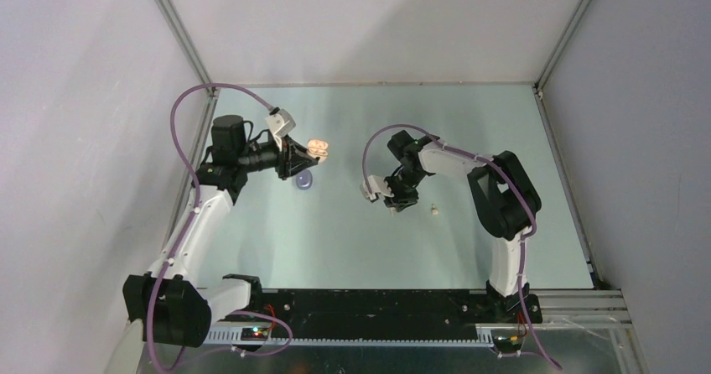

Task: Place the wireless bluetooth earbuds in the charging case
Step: Pick up the earbud from the center of the board.

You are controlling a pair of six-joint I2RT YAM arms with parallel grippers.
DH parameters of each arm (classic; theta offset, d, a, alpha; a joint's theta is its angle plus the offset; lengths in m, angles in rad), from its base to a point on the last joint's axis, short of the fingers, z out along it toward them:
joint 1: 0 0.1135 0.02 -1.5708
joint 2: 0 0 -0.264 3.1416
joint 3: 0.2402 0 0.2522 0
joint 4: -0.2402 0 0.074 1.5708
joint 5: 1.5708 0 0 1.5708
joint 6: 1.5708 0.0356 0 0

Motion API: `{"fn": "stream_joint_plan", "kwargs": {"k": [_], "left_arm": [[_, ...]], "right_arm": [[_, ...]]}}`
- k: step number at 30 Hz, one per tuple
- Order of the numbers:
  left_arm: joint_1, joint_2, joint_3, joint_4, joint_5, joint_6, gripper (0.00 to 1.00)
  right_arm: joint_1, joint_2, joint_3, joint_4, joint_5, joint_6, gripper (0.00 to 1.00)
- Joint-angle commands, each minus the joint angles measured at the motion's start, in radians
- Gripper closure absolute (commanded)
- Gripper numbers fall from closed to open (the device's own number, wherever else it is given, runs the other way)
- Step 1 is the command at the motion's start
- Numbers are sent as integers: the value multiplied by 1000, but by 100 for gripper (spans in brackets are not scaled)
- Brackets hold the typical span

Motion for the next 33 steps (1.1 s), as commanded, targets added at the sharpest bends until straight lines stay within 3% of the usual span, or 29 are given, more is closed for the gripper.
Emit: {"fn": "stream_joint_plan", "kwargs": {"k": [1,8,16,33], "left_arm": [[7,-29,-6,43,-5,-11,100],[7,-17,-16,69,-9,-26,100],[8,-7,-14,94,-15,-45,100],[8,-20,-32,101,-23,-41,100]], "right_arm": [[-7,-22,27,-9,-56,163,63],[-34,-122,-104,146,-58,276,62],[-13,-126,-123,229,-44,312,62],[22,-98,-123,205,14,281,65]]}}
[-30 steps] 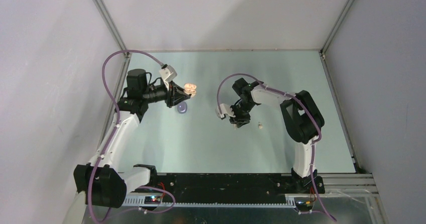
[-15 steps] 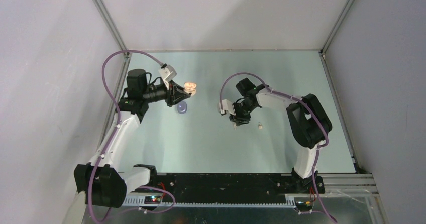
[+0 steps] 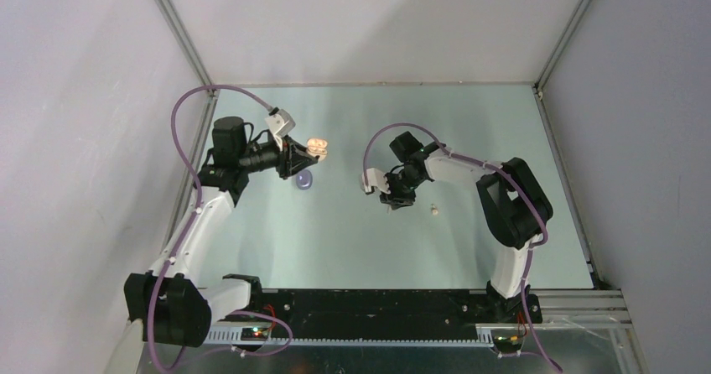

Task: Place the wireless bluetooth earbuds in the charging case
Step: Pick up the earbud from the center of the board.

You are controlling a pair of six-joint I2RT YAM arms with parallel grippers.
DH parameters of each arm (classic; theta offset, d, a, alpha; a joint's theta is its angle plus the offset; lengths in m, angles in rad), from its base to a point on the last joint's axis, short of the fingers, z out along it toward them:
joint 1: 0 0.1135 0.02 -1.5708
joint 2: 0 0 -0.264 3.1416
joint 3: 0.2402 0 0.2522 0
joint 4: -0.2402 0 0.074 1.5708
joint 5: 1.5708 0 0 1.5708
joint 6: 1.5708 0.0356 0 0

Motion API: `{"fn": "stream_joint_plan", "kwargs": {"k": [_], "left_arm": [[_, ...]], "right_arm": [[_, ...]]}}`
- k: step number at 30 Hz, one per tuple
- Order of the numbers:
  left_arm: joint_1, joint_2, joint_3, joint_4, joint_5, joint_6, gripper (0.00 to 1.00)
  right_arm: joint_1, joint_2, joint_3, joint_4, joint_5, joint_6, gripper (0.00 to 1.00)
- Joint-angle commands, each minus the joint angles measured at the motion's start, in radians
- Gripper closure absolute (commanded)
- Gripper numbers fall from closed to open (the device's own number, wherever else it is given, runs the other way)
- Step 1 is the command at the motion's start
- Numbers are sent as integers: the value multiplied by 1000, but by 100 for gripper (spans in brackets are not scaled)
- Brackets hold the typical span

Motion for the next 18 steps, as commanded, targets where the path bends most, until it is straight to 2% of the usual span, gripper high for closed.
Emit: {"fn": "stream_joint_plan", "kwargs": {"k": [1,18], "left_arm": [[7,-21,0,34,3,-11,100],[8,-20,-4,35,7,-3,100]], "right_arm": [[15,-1,-6,-9,28,-15,65],[22,15,4,-47,45,-55,65]]}}
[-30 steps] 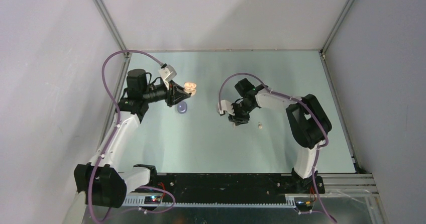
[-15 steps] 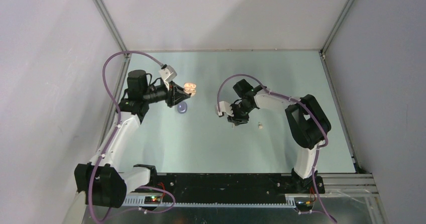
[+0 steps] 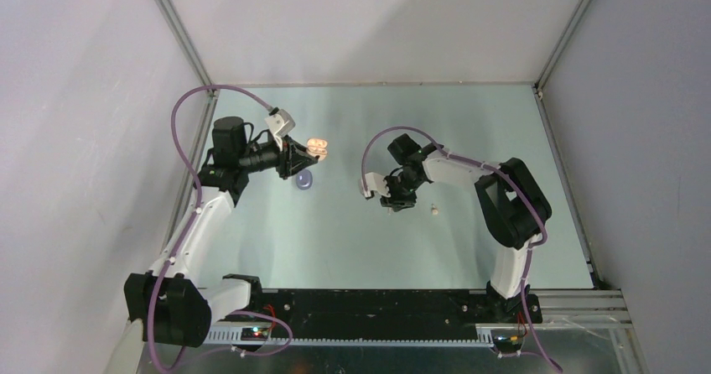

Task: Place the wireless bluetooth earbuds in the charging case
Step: Pick up the earbud from the center of the board.

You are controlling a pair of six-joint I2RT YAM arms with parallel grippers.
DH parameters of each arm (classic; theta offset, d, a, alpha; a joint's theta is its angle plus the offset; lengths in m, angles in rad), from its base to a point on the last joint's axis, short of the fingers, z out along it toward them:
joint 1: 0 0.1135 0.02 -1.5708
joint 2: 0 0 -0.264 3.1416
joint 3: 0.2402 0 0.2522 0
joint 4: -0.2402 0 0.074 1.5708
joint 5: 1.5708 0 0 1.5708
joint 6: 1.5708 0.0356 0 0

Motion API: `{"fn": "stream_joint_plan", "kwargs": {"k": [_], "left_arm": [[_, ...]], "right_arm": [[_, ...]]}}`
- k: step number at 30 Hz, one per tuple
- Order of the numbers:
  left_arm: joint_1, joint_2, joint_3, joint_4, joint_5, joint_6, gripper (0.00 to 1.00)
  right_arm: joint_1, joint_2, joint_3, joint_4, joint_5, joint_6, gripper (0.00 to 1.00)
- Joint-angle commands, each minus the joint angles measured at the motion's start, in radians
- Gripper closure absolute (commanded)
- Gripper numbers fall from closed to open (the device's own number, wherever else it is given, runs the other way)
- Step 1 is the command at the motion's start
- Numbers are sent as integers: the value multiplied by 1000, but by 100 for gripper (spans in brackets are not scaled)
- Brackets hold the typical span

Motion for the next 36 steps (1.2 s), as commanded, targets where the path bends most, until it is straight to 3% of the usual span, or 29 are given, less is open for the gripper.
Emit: {"fn": "stream_joint_plan", "kwargs": {"k": [1,36], "left_arm": [[8,-18,-4,35,8,-5,100],[11,-1,-13,58,13,-12,100]], "right_arm": [[5,13,5,-23,3,-28,65],[14,43,36,-31,7,-33,70]]}}
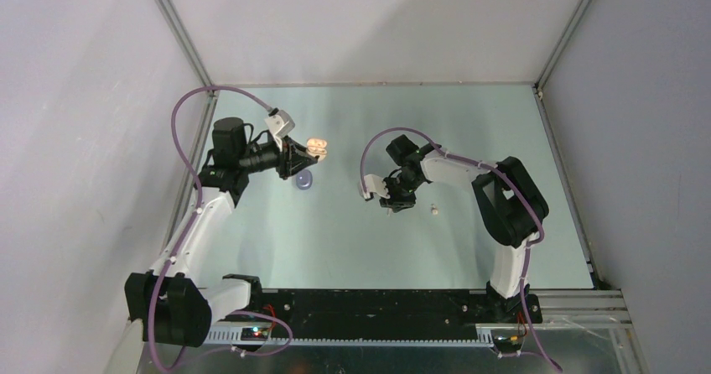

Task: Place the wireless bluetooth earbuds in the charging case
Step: Pick up the earbud from the center of the board, then place the earbud in the charging case.

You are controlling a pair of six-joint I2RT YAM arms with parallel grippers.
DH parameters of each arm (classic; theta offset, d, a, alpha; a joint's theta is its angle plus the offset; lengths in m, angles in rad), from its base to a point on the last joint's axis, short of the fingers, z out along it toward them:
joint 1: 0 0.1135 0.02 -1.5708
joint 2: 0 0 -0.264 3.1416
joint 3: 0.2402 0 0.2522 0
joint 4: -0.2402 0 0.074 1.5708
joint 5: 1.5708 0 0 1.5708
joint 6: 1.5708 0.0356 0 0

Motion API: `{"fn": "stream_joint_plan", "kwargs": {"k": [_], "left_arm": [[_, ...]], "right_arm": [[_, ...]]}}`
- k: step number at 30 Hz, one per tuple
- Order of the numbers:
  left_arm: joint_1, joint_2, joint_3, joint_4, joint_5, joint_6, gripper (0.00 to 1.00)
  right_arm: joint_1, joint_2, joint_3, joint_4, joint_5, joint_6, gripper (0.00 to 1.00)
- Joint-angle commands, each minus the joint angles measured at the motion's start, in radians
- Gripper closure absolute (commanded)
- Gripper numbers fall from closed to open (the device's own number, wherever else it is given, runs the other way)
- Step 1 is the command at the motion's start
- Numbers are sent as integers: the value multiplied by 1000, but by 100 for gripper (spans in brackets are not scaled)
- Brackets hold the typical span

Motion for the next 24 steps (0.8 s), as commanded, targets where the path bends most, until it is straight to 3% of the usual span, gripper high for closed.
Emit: {"fn": "stream_joint_plan", "kwargs": {"k": [1,7,13,18,24], "left_arm": [[8,-3,1,36,13,-10,100],[8,-1,0,42,15,-12,100],[1,20,-10,113,3,-54,100],[-61,45,-9,229,-114,-89,100],[-159,96,-3,367,-228,-114,100]], "right_arm": [[8,21,24,-8,5,-13,71],[6,2,27,-12,5,4,84],[-9,-127,27,9,121,14,91],[-7,-284,71,28,236,27,97],[34,-361,196,30,369,84,100]]}}
